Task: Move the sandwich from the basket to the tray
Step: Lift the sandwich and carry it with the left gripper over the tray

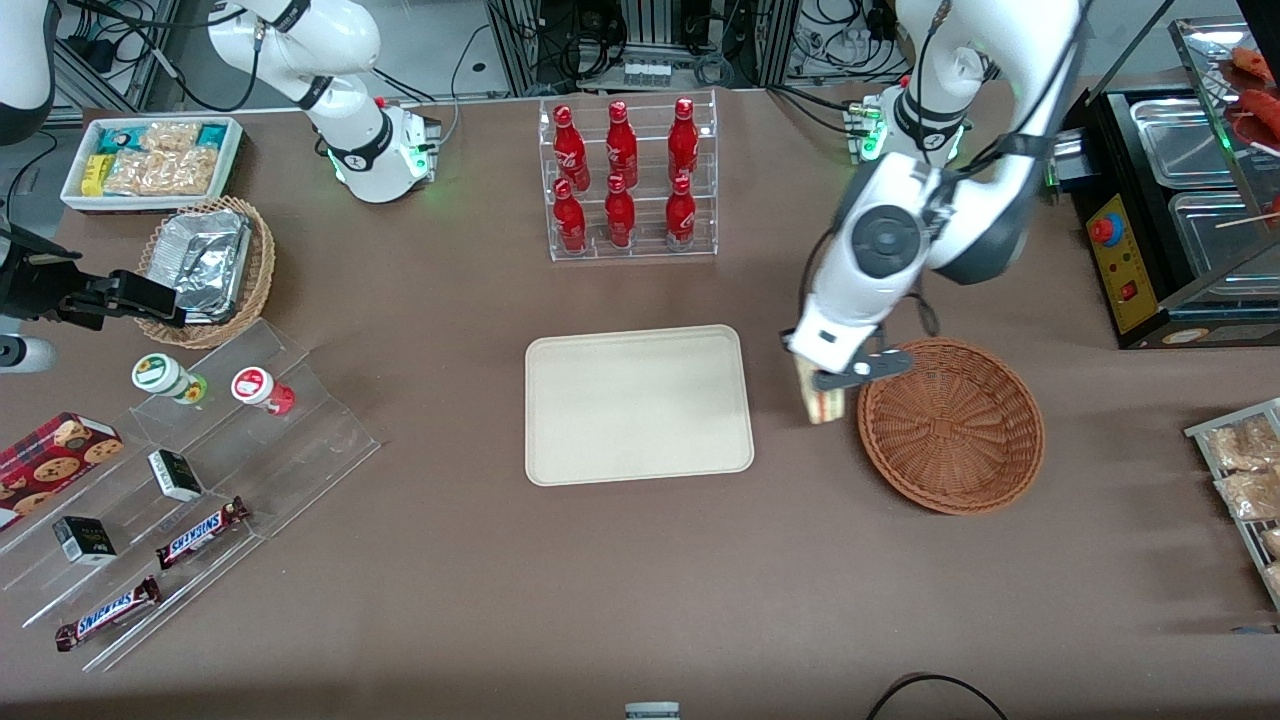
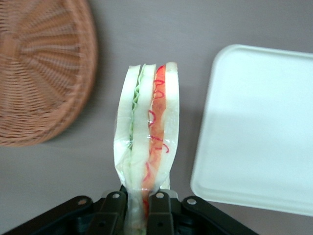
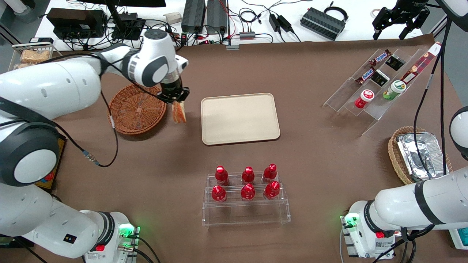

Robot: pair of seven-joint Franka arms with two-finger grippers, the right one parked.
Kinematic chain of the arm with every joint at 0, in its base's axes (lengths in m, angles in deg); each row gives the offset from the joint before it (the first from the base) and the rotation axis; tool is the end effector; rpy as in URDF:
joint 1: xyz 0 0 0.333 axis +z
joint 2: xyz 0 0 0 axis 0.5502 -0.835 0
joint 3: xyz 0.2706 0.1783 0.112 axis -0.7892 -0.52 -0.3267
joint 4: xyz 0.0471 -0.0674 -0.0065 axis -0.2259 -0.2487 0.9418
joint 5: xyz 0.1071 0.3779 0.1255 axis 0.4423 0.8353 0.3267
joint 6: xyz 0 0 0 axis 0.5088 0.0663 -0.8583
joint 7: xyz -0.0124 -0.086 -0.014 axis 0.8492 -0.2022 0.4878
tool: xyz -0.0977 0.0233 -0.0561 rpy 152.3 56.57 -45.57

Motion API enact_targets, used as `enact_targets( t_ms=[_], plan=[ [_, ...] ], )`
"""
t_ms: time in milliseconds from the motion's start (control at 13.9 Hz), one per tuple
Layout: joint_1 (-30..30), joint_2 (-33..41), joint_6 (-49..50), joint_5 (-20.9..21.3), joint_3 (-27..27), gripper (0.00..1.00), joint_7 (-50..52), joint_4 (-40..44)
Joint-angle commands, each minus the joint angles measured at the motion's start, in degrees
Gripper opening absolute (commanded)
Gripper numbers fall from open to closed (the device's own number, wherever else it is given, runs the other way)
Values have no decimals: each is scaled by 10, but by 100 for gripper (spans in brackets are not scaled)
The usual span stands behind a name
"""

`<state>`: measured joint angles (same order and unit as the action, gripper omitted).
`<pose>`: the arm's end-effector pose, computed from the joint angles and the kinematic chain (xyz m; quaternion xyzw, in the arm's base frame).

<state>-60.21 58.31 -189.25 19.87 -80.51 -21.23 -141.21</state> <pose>0.5156 -0.3147 0.3510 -0.9950 -0.0851 0.0477 0.0229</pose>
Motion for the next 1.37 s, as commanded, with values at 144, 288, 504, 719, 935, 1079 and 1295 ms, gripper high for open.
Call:
enact_targets(
  t_ms=[144,288,504,719,935,1079,1295],
  plan=[
    [-82,-99,22,-1,-8,0,27,124],
    [-111,-152,42,3,-8,0,61,192],
    [-133,-210,46,-6,-8,0,66,260],
    [-167,-277,47,-5,-8,0,103,337],
    [-176,-329,55,-6,-8,0,117,403],
    [-176,-361,78,-18,1,0,134,448],
    [-176,-377,92,-25,2,0,134,471]
  ],
)
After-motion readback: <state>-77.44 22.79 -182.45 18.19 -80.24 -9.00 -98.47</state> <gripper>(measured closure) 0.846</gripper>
